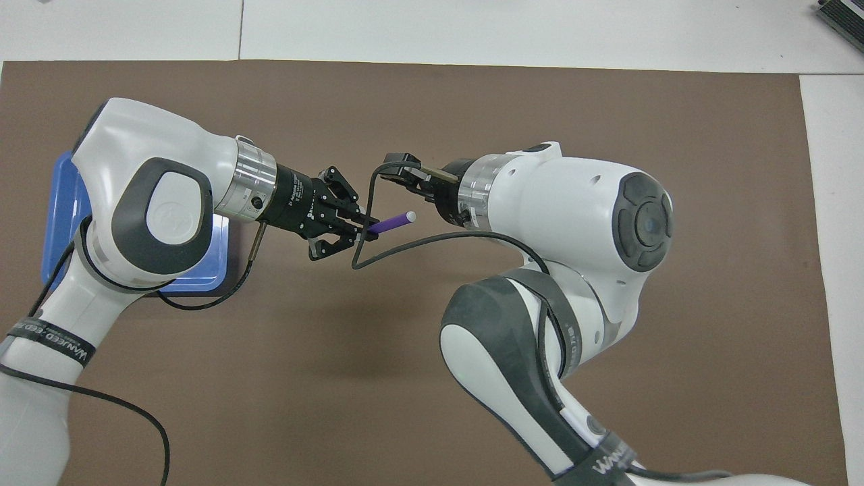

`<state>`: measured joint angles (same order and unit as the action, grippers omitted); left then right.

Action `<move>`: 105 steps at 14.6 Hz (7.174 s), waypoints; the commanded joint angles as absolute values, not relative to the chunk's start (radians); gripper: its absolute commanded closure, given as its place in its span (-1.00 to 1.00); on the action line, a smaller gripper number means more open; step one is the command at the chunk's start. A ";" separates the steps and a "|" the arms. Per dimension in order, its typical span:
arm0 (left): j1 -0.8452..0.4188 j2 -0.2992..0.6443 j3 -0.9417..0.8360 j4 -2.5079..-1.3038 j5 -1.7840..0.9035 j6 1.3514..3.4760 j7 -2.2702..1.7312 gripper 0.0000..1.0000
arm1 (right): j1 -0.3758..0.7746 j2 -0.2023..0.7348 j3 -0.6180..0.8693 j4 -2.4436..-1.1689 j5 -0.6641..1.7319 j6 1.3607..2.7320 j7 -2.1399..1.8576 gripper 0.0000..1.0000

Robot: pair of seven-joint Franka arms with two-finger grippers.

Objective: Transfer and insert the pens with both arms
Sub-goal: 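Close the right gripper on the purple pen near the left gripper, then open the left gripper while the right gripper carries the pen away, then lower the purple pen into the white cup while the left gripper returns, then lower the left gripper onto the green pen in the tray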

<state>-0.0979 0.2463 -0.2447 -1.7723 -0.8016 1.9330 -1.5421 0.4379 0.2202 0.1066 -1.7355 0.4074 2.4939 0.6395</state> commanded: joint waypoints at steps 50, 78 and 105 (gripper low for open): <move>-0.008 0.178 -0.218 -1.862 -0.239 1.936 -0.729 -1.00 | 0.052 0.052 0.107 -1.825 -0.100 2.078 -0.038 1.00; 0.248 0.456 -0.218 -1.555 0.206 2.075 0.117 -0.98 | 0.005 0.038 0.115 -1.835 -0.078 2.039 -0.137 -1.00; 0.373 0.637 -0.224 -1.459 0.164 1.973 0.288 -0.77 | -0.028 -0.015 0.103 -1.664 0.021 1.640 -0.032 -1.00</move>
